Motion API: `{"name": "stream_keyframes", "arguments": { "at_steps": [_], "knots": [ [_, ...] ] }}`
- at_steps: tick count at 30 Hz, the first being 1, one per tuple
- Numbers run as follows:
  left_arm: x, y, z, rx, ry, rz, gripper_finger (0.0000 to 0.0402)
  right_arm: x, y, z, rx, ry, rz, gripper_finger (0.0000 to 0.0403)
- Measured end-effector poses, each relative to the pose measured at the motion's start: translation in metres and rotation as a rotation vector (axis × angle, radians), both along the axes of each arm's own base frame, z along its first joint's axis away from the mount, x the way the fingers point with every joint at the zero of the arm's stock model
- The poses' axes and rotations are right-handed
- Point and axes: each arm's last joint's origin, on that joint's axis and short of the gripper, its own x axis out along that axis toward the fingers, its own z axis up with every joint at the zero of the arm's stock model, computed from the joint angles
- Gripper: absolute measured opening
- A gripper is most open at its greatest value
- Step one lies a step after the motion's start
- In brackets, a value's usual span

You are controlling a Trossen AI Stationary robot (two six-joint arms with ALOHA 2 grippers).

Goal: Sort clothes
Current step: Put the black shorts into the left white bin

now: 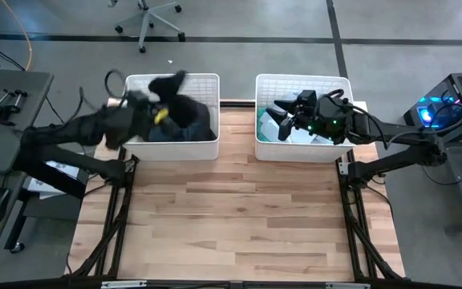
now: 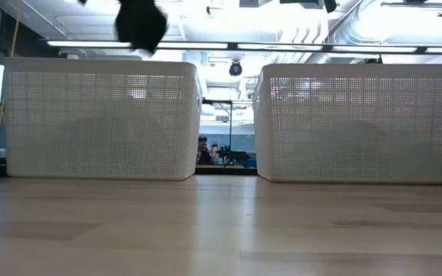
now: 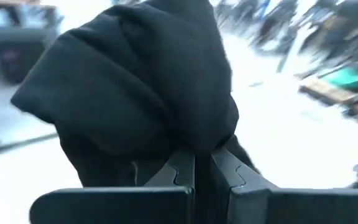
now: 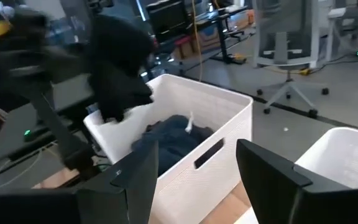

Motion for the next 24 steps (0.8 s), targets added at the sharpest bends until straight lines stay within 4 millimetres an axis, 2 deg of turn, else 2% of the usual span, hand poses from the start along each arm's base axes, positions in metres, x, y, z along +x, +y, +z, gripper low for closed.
{"name": "stream_keyframes", "arguments": {
  "at_steps": [3, 5, 9, 13, 15, 20, 24],
  "knots": [
    [-0.004, 0.032, -0.012, -0.073, 0.118, 0.050, 0.0000, 0.001, 0.005, 0.000, 0.018, -0.008, 0.014, 0.0204],
    [-0.007, 0.051, -0.028, -0.165, 0.235, 0.071, 0.0000, 0.001, 0.007, -0.001, 0.026, -0.010, 0.021, 0.0204],
    [-0.005, 0.082, -0.079, -0.439, 0.472, 0.054, 0.0000, 0.005, 0.011, -0.004, 0.057, -0.010, 0.029, 0.0204],
    [0.001, 0.101, -0.127, -0.637, 0.634, -0.003, 0.0003, 0.010, 0.015, -0.008, 0.090, -0.006, 0.037, 0.0204],
    [0.004, 0.106, -0.144, -0.689, 0.706, -0.018, 0.0006, 0.013, 0.018, -0.011, 0.106, 0.001, 0.044, 0.0204],
    [0.011, 0.115, -0.153, -0.706, 0.730, -0.002, 0.0024, 0.020, 0.027, -0.017, 0.112, 0.028, 0.079, 0.0204],
    [0.012, 0.119, -0.143, -0.690, 0.708, -0.013, 0.0066, 0.022, 0.031, -0.019, 0.113, 0.042, 0.094, 0.0204]
  ]
}}
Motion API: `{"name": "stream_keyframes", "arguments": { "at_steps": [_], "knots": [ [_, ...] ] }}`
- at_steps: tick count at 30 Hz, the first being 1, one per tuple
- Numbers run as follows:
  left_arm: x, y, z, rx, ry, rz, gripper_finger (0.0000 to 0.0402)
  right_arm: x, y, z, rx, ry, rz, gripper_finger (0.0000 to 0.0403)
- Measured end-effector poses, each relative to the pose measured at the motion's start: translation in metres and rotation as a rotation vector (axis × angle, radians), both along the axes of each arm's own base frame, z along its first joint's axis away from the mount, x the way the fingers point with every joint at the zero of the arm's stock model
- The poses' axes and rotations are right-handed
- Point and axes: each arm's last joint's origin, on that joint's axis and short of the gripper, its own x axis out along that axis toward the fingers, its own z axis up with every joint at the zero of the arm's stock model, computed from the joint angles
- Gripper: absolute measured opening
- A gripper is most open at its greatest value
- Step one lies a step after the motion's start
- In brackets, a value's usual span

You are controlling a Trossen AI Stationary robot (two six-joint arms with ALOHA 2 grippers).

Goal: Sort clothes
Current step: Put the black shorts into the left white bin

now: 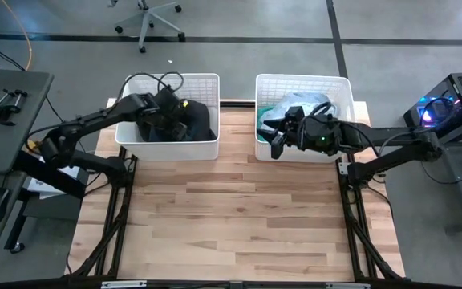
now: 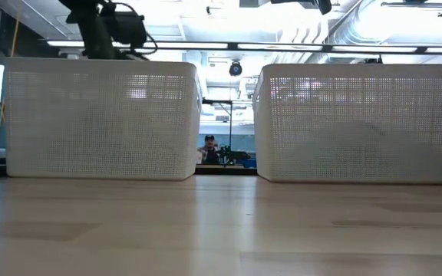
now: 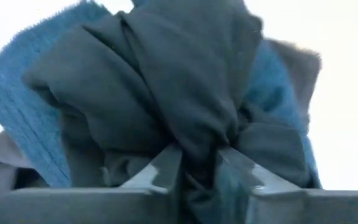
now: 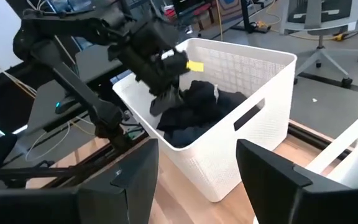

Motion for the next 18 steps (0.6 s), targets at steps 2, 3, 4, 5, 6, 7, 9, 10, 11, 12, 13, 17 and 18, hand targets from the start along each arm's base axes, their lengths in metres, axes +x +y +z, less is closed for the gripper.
{"name": "stream_keyframes", "arguments": {
  "at_steps": [2, 3, 4, 5, 6, 7, 9, 10, 11, 12, 13, 17, 18],
  "knots": [
    [0.001, 0.004, 0.013, 0.005, -0.042, 0.003, 0.0094, 0.000, 0.000, 0.000, 0.000, -0.001, -0.001, 0.0204],
    [0.001, 0.005, 0.021, 0.009, -0.069, 0.003, 0.0108, 0.000, 0.000, 0.000, 0.000, 0.000, -0.001, 0.0205],
    [0.001, 0.007, 0.029, 0.021, -0.094, 0.002, 0.0121, 0.000, 0.000, 0.000, 0.000, 0.002, -0.001, 0.0204],
    [0.002, 0.007, 0.038, 0.041, -0.117, -0.005, 0.0132, 0.000, 0.000, 0.000, 0.000, 0.003, -0.002, 0.0204],
    [0.002, 0.007, 0.049, 0.063, -0.143, -0.012, 0.0141, 0.000, -0.001, 0.000, -0.001, 0.003, -0.004, 0.0204],
    [0.002, 0.007, 0.058, 0.084, -0.170, -0.015, 0.0149, 0.000, -0.001, 0.000, 0.000, 0.002, -0.006, 0.0204],
    [0.001, 0.005, 0.074, 0.115, -0.214, -0.017, 0.0160, -0.001, -0.002, 0.000, -0.001, 0.003, -0.011, 0.0204],
    [0.001, 0.004, 0.080, 0.125, -0.235, -0.010, 0.0162, -0.001, -0.002, 0.000, -0.001, 0.003, -0.011, 0.0205],
    [0.001, 0.004, 0.083, 0.131, -0.249, -0.006, 0.0163, -0.001, -0.002, 0.000, -0.001, 0.003, -0.011, 0.0204],
    [0.001, 0.004, 0.085, 0.133, -0.256, -0.003, 0.0163, -0.001, -0.002, 0.000, -0.001, 0.003, -0.011, 0.0204],
    [0.002, 0.004, 0.084, 0.133, -0.256, -0.003, 0.0162, -0.001, -0.002, 0.000, -0.001, 0.003, -0.011, 0.0205],
    [0.006, 0.012, 0.065, 0.114, -0.216, 0.010, 0.0156, -0.001, -0.002, 0.000, 0.012, -0.001, -0.015, 0.0204],
    [0.007, 0.015, 0.056, 0.103, -0.200, 0.017, 0.0154, -0.001, -0.002, 0.000, 0.017, -0.002, -0.016, 0.0204]
  ]
}}
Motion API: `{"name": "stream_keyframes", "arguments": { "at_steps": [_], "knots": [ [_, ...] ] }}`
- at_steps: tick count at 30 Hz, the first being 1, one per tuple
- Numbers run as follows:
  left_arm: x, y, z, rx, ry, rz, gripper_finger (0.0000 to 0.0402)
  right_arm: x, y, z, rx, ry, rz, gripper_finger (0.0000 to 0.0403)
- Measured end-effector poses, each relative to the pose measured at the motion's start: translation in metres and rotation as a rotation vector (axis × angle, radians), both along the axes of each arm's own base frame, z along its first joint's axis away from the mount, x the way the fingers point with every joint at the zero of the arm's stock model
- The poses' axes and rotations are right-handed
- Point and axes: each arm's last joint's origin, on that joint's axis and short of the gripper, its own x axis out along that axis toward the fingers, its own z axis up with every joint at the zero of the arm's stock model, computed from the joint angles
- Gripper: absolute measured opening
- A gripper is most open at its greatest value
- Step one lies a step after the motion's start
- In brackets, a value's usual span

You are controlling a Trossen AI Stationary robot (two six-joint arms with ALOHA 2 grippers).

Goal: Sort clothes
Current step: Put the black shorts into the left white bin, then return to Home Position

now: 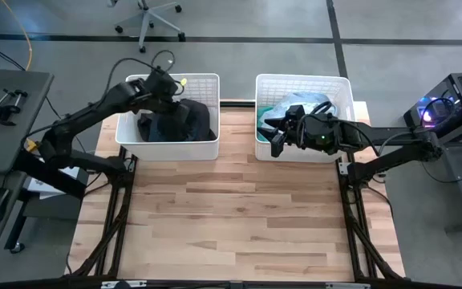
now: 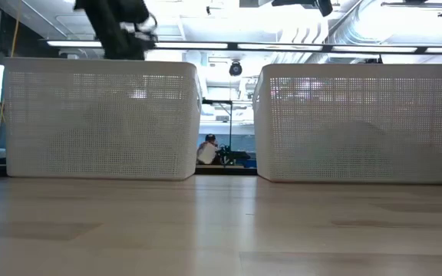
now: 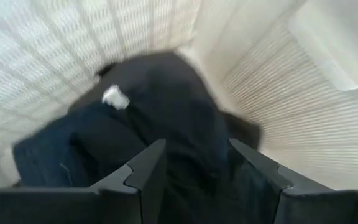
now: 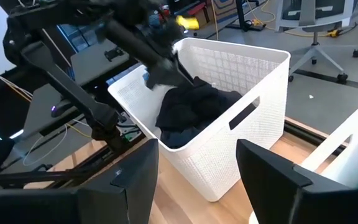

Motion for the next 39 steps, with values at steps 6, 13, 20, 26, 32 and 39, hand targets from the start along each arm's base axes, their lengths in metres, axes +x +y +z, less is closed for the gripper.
{"name": "stream_keyframes", "arguments": {
  "at_steps": [6, 13, 20, 26, 32, 39],
  "knots": [
    [0.005, 0.017, -0.076, -0.081, 0.098, 0.034, 0.0145, -0.001, 0.000, -0.003, 0.007, 0.025, -0.002, 0.0204],
    [0.006, 0.021, -0.089, -0.133, 0.111, 0.002, 0.0140, -0.007, 0.001, -0.002, 0.013, 0.071, 0.001, 0.0204],
    [0.001, 0.008, -0.004, 0.037, -0.075, -0.072, 0.0140, -0.060, -0.001, 0.029, 0.105, 0.313, -0.075, 0.0204],
    [-0.017, -0.016, 0.052, 0.210, -0.283, -0.082, 0.0140, -0.085, 0.025, 0.073, 0.085, 0.138, 0.309, 0.0203],
    [-0.036, -0.036, 0.073, 0.296, -0.363, -0.056, 0.0140, -0.099, 0.059, 0.050, -0.027, 0.018, 0.554, 0.0189],
    [-0.043, -0.042, 0.077, 0.294, -0.405, 0.016, 0.0140, -0.159, 0.053, 0.010, 0.000, -0.407, 0.708, 0.0104]
  ]
}}
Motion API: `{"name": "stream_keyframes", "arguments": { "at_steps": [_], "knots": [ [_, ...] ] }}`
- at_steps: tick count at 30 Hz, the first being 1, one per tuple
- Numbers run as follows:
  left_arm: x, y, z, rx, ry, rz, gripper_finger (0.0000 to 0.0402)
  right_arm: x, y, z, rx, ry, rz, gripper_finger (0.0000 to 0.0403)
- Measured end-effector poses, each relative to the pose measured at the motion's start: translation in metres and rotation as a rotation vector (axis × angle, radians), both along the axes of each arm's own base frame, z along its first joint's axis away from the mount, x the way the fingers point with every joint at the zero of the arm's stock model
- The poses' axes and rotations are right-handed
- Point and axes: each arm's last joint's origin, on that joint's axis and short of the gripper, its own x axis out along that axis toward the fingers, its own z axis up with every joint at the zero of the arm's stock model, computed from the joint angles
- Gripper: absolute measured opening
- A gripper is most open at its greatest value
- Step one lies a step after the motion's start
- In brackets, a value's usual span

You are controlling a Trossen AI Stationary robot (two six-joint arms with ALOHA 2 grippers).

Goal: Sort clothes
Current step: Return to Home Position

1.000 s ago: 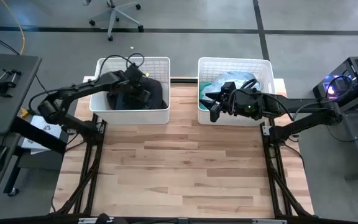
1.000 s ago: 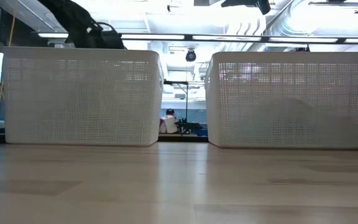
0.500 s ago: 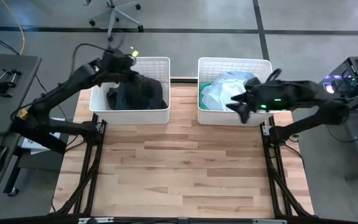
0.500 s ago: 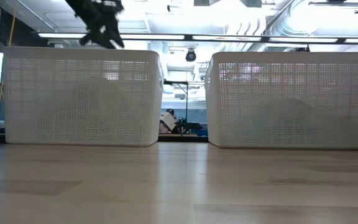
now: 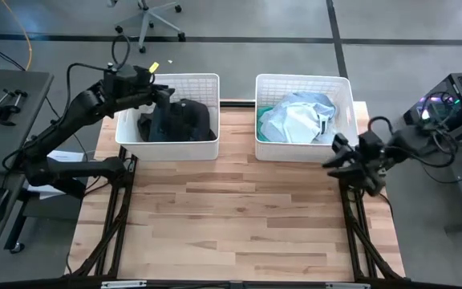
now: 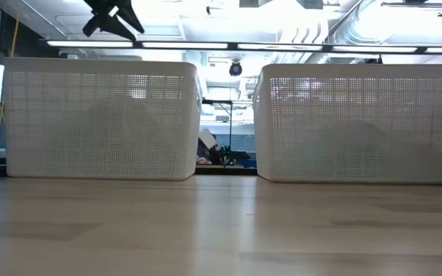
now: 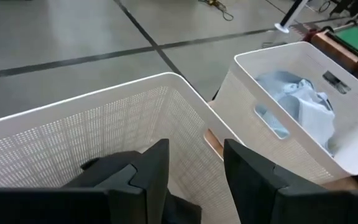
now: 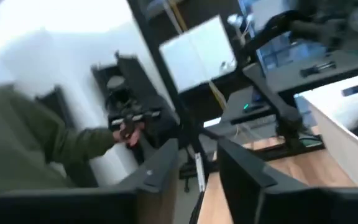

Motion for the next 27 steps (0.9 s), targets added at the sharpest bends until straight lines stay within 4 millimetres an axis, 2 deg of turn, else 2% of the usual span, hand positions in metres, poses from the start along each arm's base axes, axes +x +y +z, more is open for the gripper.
{"name": "stream_keyframes", "arguments": {
  "at_steps": [3, 6, 11, 15, 19, 23, 27],
  "knots": [
    [0.000, 0.000, 0.000, -0.009, -0.007, 0.007, 0.0140, -0.018, -0.010, -0.035, 0.040, -0.047, -0.027, 0.0070],
    [0.001, 0.001, 0.000, -0.009, -0.010, 0.011, 0.0140, -0.027, -0.015, -0.070, 0.068, -0.071, -0.039, 0.0049],
    [0.000, 0.001, 0.000, -0.062, -0.064, 0.072, 0.0140, -0.022, -0.012, -0.122, 0.137, -0.053, -0.016, 0.0036],
    [0.000, 0.001, 0.000, -0.091, -0.094, 0.093, 0.0140, -0.012, -0.006, -0.159, 0.082, -0.007, -0.020, 0.0034],
    [0.000, 0.001, 0.000, -0.095, -0.102, 0.102, 0.0140, -0.006, -0.006, -0.180, 0.024, -0.074, -0.073, 0.0029],
    [0.000, 0.001, 0.000, -0.090, -0.100, 0.113, 0.0140, -0.002, -0.011, -0.197, -0.017, -0.151, -0.149, 0.0005],
    [0.000, 0.001, 0.000, -0.111, -0.124, 0.134, 0.0140, 0.001, -0.020, -0.199, -0.048, -0.172, -0.247, 0.0004]
  ]
}}
